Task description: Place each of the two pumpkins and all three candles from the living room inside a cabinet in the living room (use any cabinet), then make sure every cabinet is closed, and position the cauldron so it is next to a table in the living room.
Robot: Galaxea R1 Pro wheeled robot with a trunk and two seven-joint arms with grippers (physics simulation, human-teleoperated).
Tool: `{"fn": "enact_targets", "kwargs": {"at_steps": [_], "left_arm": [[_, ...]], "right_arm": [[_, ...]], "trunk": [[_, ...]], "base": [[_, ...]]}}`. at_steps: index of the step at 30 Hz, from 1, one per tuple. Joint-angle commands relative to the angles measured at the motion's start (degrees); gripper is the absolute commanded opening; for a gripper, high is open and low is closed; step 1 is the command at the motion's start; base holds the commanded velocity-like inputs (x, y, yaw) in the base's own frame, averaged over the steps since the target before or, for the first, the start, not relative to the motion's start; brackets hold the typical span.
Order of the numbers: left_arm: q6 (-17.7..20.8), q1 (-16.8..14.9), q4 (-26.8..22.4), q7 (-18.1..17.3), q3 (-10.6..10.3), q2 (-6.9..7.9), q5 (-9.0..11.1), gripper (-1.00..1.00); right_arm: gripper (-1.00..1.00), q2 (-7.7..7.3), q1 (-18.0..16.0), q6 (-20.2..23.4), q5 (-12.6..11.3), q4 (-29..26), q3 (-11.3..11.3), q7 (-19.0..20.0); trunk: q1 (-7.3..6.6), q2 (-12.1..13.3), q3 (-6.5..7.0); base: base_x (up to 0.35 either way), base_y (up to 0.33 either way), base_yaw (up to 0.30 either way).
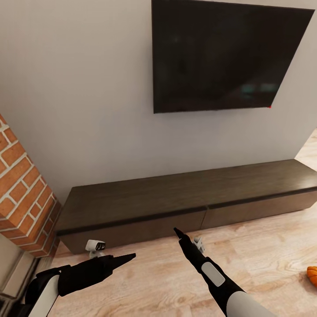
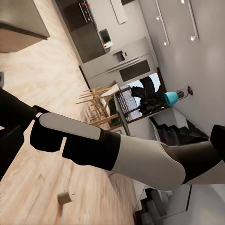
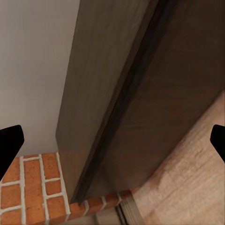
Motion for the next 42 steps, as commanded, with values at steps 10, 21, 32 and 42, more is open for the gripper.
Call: {"fn": "enact_targets", "kwargs": {"at_steps": [10, 21, 32, 42], "left_arm": [[0.3, 0.0, 0.0, 0.0, -0.1, 0.04, 0.2, 1.00], [0.3, 0.0, 0.0, 0.0, -0.1, -0.05, 0.2, 1.00], [0.3, 0.0, -0.1, 0.0, -0.1, -0.20, 0.2, 1.00], [0.3, 0.0, -0.1, 0.0, -0.2, -0.31, 0.2, 1.00]], "right_arm": [[1.00, -0.03, 0.0, 0.1, -0.3, -0.1, 0.2, 0.1], [1.00, -0.10, 0.0, 0.4, -0.2, -0.2, 0.3, 1.8], [1.00, -0.07, 0.0, 0.9, -0.7, 0.2, 0.3, 8.7], [1.00, -0.03, 0.0, 0.8, -0.7, 0.2, 0.3, 8.8]], "trunk": [[2.20, -4.0, -1.84], [4.61, -8.5, -3.82], [7.03, -12.9, -5.79], [9.23, -16.9, -7.59]], "base": [[0.000, 0.000, 0.000], [0.000, 0.000, 0.000], [0.000, 0.000, 0.000], [0.000, 0.000, 0.000]]}}
